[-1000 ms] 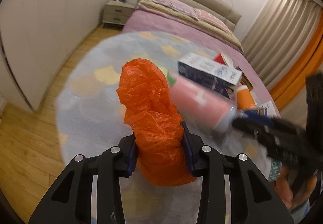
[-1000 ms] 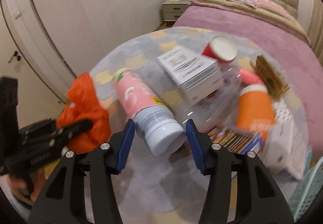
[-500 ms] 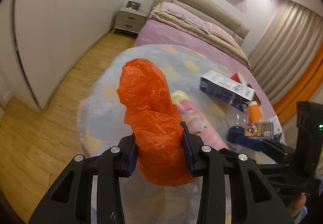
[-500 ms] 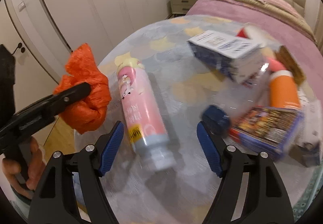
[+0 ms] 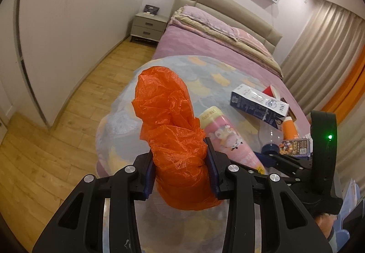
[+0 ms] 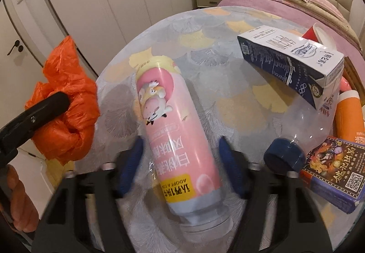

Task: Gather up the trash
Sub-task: 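Grasp the pink bottle with the right tool and lift it, then carry the pink bottle and orange bag to the blue basket and release both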

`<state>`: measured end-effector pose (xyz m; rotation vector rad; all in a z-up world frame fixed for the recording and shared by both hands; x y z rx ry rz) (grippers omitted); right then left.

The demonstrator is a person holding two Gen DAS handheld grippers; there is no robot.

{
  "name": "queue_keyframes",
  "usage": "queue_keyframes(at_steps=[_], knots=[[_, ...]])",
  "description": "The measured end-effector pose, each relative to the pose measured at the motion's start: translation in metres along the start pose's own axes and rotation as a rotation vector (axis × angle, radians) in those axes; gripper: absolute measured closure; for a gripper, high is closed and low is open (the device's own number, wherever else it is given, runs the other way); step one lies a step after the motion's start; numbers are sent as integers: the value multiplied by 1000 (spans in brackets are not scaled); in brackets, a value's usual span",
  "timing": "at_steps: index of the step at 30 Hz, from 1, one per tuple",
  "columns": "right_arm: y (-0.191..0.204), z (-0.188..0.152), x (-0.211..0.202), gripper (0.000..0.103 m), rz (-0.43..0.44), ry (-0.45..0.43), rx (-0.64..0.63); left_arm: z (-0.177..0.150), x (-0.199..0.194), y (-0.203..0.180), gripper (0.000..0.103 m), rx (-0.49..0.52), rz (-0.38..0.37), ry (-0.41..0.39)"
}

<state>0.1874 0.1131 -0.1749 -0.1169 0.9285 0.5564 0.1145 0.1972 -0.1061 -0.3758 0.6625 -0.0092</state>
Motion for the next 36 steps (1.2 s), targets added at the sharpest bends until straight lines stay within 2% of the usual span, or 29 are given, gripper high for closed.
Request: queue_keyframes(at_steps=[6,12,19,25,29,36], knots=[[-12,0,-19,56,3,-39,48,6,-8,-24,67,57,-37,-21],[-34,10,-77,58,-48,-150,82,18,-18,-70,67,130,-120,-52],[-81,15,-150,58,-120,-291,168,24,-24,-137,67,230,-228,-74],[-137,4,-210,58,-199,-392,268,21,-23,-204,67,325,-335,-81],[-183,-12,-243,58,-292,-444,341,13,-17,-249,67,380,-408,-79],[-269,-61,-293,58,-438,-493,506,-24,15,-341,67,457,-528,-6]])
Point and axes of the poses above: each gripper's, at about its wrist camera, not at the fingertips, and x roughly the way its jaws point, y to its left, z to its top, the point moved 8 cm from there along x, roughly the way its jaws point, and after that the axes turned 6 degrees about -y, right-handed, at the moved point
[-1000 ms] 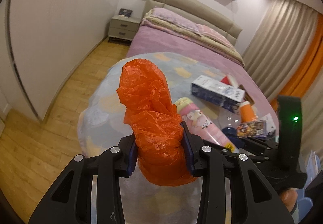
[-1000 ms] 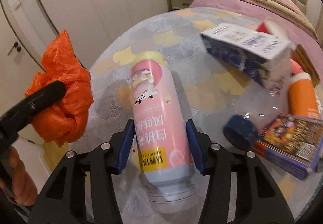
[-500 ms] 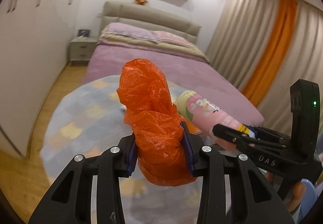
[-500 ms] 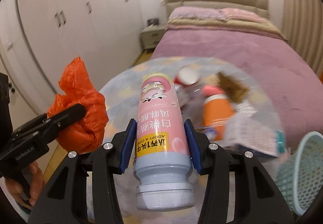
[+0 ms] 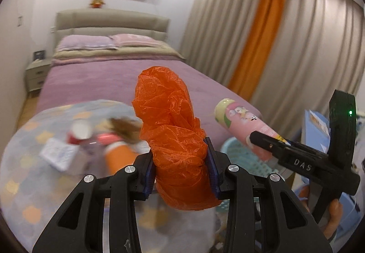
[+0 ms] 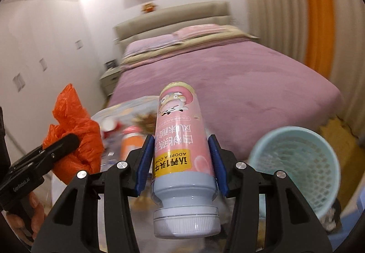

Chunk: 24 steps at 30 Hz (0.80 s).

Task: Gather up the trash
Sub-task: 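Carry the pink bottle and orange bag to the blue basket and release both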

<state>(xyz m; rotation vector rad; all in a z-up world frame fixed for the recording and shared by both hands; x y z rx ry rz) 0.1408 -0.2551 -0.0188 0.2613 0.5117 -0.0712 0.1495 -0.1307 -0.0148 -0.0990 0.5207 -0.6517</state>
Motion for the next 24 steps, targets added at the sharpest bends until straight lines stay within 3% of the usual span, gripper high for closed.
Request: queue_keyframes(at_steps=[6,11,17,24], knots=[[-102,-9,2,58,-192,23,118,-14,68,-52,67,55,-98,80],[-166,-42,32,58,-294,139,188,-34,119,-86,67,60,-166,170],[-222,-101,77,58,-368,311,283,-57,161,-111,67,62,-206,256],[-249,-141,104,58,-401,424,337,-80,197,-128,66,74,-230,328]])
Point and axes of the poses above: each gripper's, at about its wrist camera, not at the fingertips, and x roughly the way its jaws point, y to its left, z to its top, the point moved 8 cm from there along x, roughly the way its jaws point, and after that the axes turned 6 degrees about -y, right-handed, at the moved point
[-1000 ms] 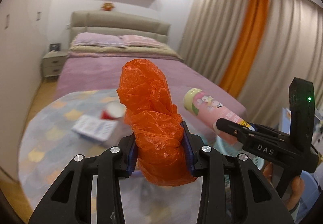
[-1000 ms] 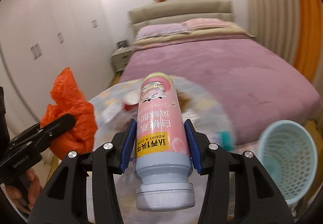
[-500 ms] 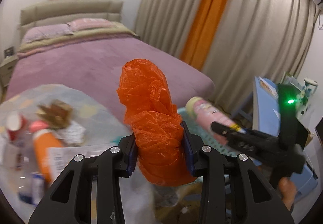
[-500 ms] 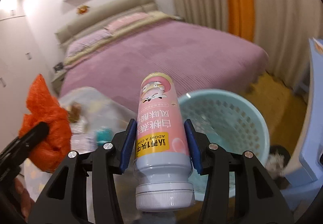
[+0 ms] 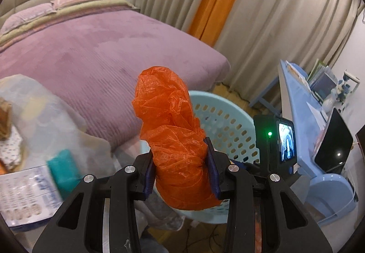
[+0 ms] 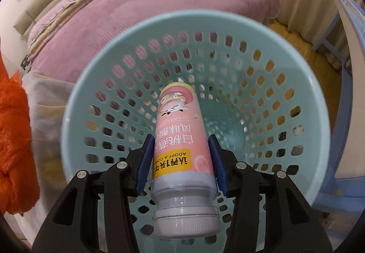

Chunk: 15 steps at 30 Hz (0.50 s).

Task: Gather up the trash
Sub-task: 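Carry the pink bottle and orange bag to the blue basket and release both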

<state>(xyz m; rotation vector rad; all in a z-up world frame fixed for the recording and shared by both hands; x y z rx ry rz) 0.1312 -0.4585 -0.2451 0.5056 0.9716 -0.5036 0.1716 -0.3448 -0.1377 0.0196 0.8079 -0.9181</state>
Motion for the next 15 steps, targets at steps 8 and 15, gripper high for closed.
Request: queue_keyframes(at_steps=[8,15], knots=[[-15,0,13,49,-8,19,37,-10,32,-8,56,1,-7,48],[-25,9,-1,45,11,-53,61,-12,27,-8,46,-3,-11,40]])
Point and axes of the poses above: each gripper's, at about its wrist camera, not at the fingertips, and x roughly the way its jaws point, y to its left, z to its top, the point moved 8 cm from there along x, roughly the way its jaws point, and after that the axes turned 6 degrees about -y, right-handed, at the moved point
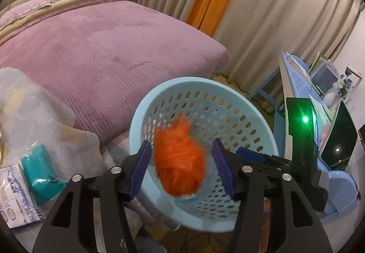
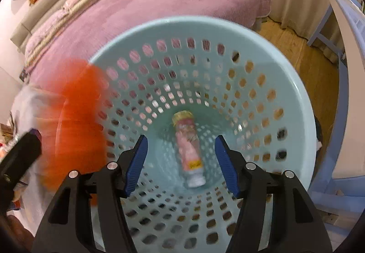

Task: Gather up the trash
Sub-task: 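Carry the pink bottle and orange bag to the blue basket and release both, then move both open tools back toward the table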

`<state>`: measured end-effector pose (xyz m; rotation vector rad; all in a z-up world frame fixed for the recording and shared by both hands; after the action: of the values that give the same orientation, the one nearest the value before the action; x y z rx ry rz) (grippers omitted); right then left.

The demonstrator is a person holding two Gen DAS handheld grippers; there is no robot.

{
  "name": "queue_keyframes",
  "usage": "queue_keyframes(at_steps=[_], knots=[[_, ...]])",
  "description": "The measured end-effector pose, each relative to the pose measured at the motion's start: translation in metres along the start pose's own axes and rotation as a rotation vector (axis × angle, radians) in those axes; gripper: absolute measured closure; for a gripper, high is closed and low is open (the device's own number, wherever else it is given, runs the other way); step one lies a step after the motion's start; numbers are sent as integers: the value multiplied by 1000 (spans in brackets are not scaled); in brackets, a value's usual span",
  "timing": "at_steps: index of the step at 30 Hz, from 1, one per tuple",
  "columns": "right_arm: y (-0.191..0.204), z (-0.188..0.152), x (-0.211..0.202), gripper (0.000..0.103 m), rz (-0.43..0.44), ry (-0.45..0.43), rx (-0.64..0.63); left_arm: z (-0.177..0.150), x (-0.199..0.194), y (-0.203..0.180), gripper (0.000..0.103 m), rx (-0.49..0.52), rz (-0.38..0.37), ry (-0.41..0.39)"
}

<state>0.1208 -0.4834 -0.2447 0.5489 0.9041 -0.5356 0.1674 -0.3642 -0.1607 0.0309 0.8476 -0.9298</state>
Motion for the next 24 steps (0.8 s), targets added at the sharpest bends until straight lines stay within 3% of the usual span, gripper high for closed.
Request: queue_keyframes(at_steps=[6,15,18,24], knots=[[8,0,-8,45,38,-15,-4,-1,-27,5,45,-8,2,-39],[56,5,-59,45,121,-126,-82,2,-118,16,45,-5,17,-188],[81,7,-80,45,161,-172,-129,-2,-153,27,45,-5,57,-240],[138,-4,-109,45,246,-210,-235,-27,-219,79,45,-55,205,-311]])
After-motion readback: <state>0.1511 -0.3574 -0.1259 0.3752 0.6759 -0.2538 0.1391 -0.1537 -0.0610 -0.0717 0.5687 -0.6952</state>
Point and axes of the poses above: each gripper's, at about its wrist camera, not at the fingertips, and x roughly the way its jaws point, y to its left, z to its top, the point moved 8 cm from there along x, roughly the way its jaws point, and after that the axes turned 6 degrees about -y, right-handed, at the moved point
